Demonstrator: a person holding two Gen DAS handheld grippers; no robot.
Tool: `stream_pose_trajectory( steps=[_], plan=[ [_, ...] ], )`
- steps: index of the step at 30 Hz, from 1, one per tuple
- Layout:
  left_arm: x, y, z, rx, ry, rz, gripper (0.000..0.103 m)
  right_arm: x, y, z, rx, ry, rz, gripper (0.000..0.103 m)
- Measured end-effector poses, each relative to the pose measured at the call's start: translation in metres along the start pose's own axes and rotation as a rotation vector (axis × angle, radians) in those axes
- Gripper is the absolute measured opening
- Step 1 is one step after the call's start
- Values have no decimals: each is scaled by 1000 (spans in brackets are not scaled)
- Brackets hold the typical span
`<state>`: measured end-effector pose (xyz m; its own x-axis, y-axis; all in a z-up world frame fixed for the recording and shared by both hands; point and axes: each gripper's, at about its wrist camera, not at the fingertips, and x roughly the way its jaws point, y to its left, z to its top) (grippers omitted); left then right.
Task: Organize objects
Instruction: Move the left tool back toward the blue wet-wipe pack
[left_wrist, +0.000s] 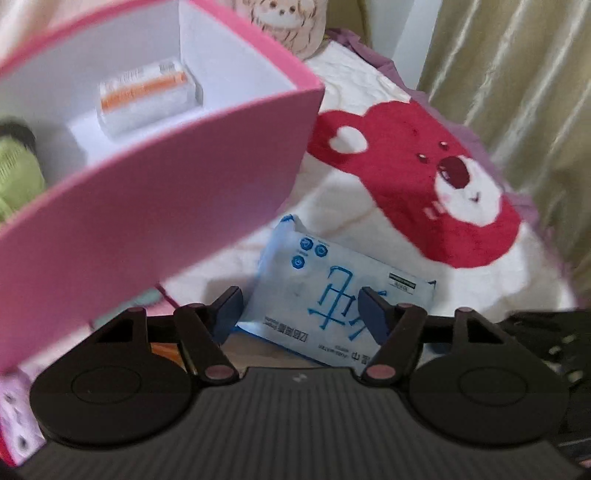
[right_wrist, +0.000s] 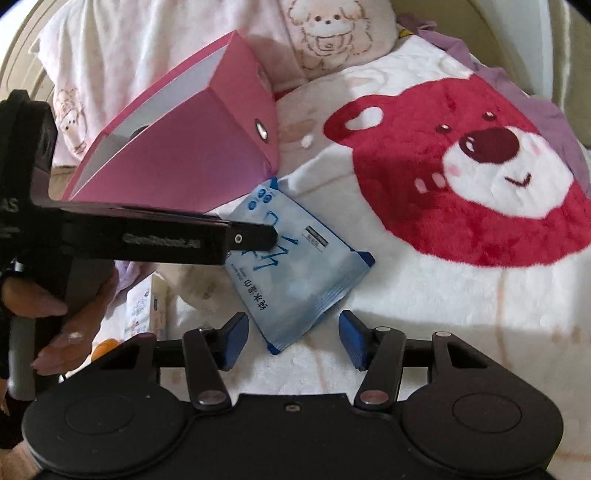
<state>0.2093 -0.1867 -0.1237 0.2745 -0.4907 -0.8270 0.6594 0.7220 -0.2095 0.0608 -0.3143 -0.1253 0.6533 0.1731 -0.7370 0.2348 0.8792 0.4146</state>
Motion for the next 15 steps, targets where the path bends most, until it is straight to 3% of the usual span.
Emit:
stream_pose_trajectory(
  steps=[3, 5, 9, 12, 15],
  plan=[
    [-2, -5, -5, 2, 27, -29, 62, -5, -1, 1, 27, -4, -7, 63],
    [-5, -8, -8, -19, 54, -65, 53, -9, -3, 1, 28, -9, -32, 63],
    [-5, -10, -13, -117, 103, -135, 37, -16, -3, 1, -47, -35, -151, 58],
    [-1, -17, -19, -122, 83, -106, 34, -19, -5, 2, -110, -52, -207, 43],
    [-1, -24, -21, -125, 24, -67, 34, -18, -7, 3, -137, -64, -244, 41]
  ],
)
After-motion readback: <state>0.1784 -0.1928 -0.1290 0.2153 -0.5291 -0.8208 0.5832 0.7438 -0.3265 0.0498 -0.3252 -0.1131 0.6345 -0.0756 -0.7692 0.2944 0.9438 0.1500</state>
